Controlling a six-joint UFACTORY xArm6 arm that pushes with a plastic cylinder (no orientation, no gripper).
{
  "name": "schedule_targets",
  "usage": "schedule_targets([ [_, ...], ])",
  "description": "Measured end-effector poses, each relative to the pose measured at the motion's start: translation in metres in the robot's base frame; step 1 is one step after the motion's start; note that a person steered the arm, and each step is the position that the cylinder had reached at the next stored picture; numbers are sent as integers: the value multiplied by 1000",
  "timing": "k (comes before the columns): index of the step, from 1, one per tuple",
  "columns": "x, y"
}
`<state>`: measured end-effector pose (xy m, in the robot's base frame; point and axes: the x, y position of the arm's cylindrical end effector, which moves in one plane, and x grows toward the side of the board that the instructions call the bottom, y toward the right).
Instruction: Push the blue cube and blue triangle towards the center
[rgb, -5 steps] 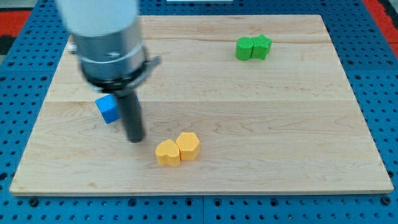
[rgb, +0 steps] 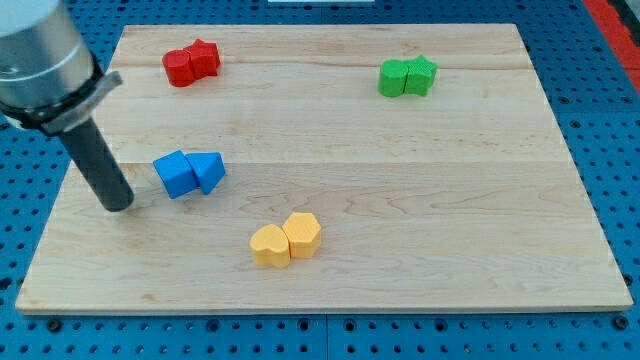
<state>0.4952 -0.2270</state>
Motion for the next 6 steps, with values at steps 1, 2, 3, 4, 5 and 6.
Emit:
schedule_targets([
  [1, -7, -2],
  [2, -11, 21],
  [3, -16, 21],
  [4, -16, 58],
  [5, -16, 94],
  [6, -20, 121],
])
